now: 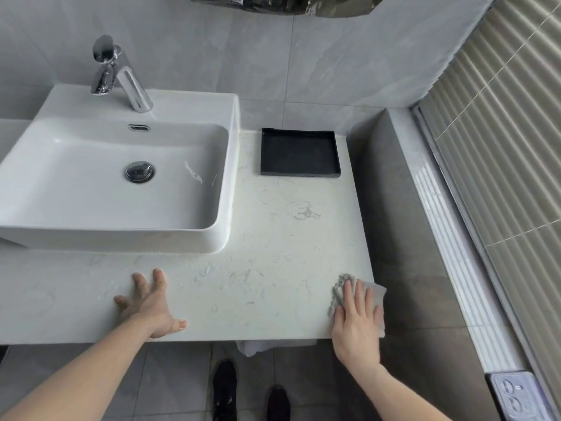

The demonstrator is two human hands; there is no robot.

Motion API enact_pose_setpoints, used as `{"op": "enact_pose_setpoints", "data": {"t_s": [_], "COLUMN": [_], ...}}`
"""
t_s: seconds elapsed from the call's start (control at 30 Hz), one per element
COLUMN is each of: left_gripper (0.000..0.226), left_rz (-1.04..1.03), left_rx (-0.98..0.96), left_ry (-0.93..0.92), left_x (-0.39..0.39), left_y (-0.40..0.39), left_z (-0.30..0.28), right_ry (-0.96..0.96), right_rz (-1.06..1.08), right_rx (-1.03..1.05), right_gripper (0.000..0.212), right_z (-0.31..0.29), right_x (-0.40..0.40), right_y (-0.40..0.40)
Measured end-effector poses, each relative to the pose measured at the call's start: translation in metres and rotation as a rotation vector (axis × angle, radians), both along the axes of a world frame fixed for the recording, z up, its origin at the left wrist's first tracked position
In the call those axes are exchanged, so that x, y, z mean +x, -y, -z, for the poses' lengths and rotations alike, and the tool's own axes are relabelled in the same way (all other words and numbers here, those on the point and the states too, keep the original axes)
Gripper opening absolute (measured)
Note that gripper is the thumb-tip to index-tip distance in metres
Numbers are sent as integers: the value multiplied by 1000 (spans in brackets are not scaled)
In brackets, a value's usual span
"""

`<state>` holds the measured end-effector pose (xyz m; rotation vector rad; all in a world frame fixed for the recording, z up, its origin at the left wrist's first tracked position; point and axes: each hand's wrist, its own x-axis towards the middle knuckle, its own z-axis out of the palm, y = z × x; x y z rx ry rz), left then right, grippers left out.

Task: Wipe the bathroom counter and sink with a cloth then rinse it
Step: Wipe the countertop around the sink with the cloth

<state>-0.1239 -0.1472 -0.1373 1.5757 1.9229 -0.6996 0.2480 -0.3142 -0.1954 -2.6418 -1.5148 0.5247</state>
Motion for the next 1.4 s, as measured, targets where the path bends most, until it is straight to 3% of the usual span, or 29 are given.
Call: {"op": "enact_pose_setpoints", "data": {"t_s": [0.13,0.27,0.47,0.73,0.9,0.97,1.23,1.4], "left_gripper": [139,139,141,139,136,135,137,138], "left_rz": [-1,-2,5,1,3,8,20,26], "left_rx": [-6,-12,-7,11,13,22,32,31], "left_ry": [-11,-10,-10,-15,-22,-23,-36,-40], "left_x": [0,-1,-3,-1,0,1,0,-2], "left_y": [0,-1,-2,-1,0,0,1,0], "left_z": [0,2,3,0,-4,-5,-9,-7], "right_ry": [-74,-135,-55,-4,-2,-36,-130,-120], "right_rz": [-112,-358,-604,-167,125,139,-300,-536], "right_rx": [6,22,45,-40,-50,-27,-9,8], "right_gripper": [61,62,63,63,67,68,69,64], "right_z": [-4,-10,-10,2,6,5,-3,-10], "right_x": [-73,-134,-96,19,-19,-58,-200,-166], "right_y": [-2,-10,-5,14,1,-5,-32,-57]}}
